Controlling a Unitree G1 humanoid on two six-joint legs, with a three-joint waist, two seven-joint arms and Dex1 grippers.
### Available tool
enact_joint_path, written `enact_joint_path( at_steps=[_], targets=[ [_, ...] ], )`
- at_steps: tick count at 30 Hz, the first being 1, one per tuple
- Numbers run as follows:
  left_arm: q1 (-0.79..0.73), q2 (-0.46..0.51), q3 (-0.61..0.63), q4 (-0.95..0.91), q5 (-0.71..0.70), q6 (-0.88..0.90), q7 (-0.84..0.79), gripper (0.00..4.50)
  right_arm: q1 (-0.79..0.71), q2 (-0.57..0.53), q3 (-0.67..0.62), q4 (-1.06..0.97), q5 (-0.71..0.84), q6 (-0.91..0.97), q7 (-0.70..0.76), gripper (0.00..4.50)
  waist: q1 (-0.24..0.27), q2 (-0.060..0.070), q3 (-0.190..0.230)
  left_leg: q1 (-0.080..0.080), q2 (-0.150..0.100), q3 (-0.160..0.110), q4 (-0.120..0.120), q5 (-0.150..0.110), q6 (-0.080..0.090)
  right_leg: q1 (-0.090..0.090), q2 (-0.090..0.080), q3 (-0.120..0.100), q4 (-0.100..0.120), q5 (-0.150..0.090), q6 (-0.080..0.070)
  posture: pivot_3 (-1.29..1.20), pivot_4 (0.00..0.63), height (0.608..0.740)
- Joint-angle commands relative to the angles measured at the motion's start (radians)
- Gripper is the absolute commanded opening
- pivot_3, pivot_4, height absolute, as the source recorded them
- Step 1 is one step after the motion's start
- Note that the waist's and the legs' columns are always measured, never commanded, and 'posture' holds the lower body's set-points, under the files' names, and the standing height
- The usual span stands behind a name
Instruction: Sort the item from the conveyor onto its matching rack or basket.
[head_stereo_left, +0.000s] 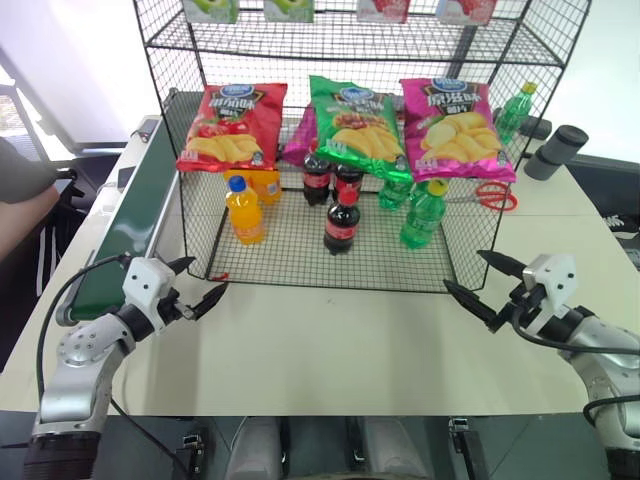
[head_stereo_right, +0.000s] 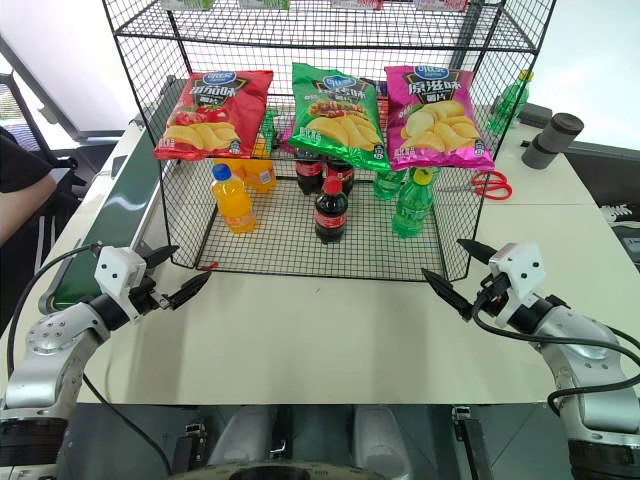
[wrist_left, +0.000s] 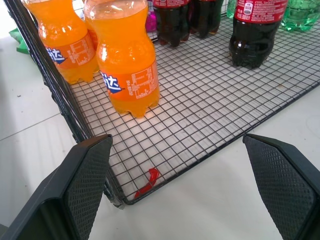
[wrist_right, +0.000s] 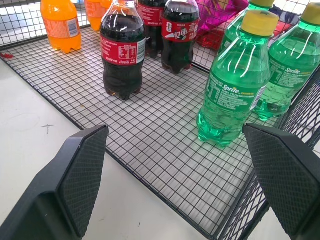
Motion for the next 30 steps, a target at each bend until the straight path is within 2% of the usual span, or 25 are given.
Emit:
enact_joint_path(
  at_steps=[1,30],
  targets=[
    [-0.018,0.005,0.032,0.002,0.006,-0.013,0.027,4.5,-0.014,0.004,-0.008,-0.023,0.007,-0.016,-0.002,4.46,0.0,0.0,0.0,0.0,0.0,0.0,0.0,0.0,0.0,0.0,0.0,0.0,0.0,0.0,0.0,0.0,0.15,0.74],
    [-0.048,-0.007,0.012,0.018,0.007,0.0,0.027,4.5,-0.025,0.023,0.013,-0.014,-0.009,-0.036,-0.016,4.46,0.001,0.0,0.0,0.0,0.0,0.0,0.001,0.0,0.0,0.0,0.001,0.0,0.002,0.0,0.0,0.0,0.15,0.74]
  ],
)
